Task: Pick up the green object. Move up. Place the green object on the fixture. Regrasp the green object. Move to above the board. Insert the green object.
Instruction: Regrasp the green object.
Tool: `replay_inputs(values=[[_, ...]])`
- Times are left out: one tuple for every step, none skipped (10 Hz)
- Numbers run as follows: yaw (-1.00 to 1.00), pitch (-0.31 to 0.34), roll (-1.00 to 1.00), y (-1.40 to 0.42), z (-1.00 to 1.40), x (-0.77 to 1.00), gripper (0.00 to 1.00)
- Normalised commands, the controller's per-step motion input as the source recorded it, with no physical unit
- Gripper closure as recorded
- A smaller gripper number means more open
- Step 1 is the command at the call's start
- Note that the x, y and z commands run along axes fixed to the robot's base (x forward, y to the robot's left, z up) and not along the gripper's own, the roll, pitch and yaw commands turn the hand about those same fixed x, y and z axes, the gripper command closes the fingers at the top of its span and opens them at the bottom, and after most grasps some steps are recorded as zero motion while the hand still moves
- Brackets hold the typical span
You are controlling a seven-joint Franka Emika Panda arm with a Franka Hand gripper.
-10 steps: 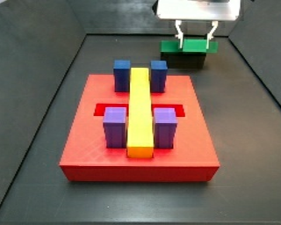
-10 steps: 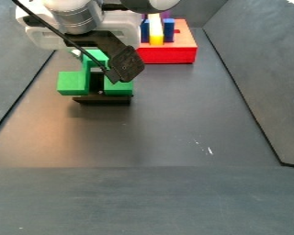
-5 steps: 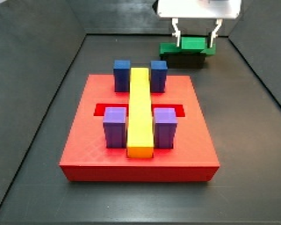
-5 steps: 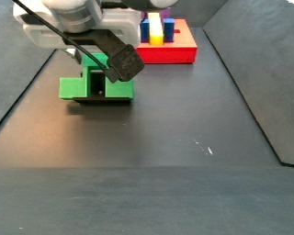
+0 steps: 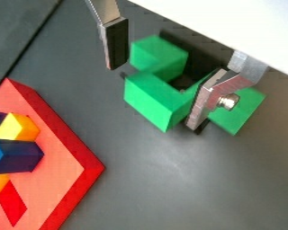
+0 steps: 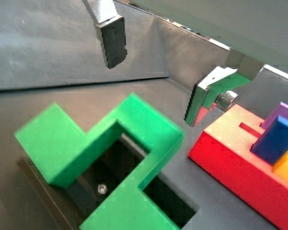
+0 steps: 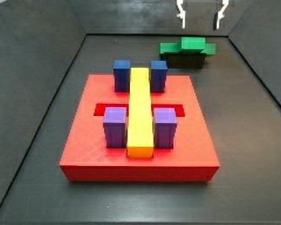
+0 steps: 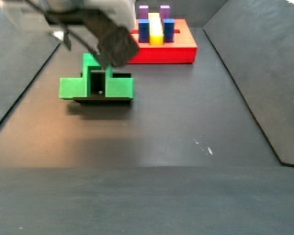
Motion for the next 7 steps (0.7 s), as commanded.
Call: replay_inputs(values=[[0.09, 0.251, 1.0, -0.12, 0.3, 0.0, 0.0], [0.04, 0.226, 1.0, -0.16, 0.15, 0.0, 0.0], [0.04, 0.171, 1.0, -0.21, 0.06, 0.0, 0.0], [0.0, 0.0, 1.0, -0.3, 0.0, 0.03, 0.0], [0.0, -0.131, 1.0, -0.32, -0.07, 0.13, 0.0], [-0.03, -0.406, 1.0, -0.33, -0.02, 0.09, 0.0], [-0.03, -0.417, 1.0, -0.31, 0.0, 0.16, 0.0]])
